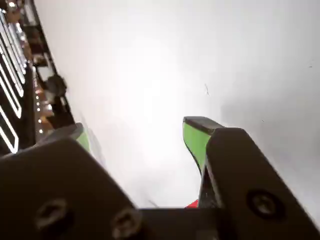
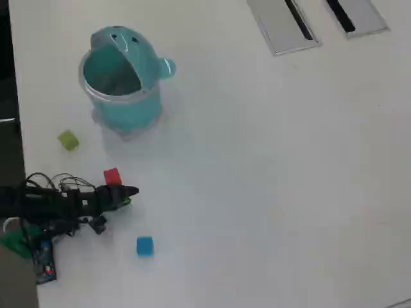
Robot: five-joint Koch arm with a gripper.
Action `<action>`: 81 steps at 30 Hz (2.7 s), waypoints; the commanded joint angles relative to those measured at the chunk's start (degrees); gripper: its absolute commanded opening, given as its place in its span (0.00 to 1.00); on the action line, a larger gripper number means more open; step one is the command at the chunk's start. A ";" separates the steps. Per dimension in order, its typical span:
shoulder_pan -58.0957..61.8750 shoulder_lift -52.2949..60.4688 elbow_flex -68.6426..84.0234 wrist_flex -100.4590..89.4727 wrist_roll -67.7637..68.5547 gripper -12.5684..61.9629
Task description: Grasp RGB lego blocks and put them in the bin one by one.
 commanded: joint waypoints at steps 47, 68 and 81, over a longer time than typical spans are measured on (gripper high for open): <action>0.79 3.87 1.58 -31.99 -28.65 0.61; -1.58 4.31 -16.00 -28.04 -37.44 0.58; -2.64 4.39 -35.42 -5.71 -46.23 0.62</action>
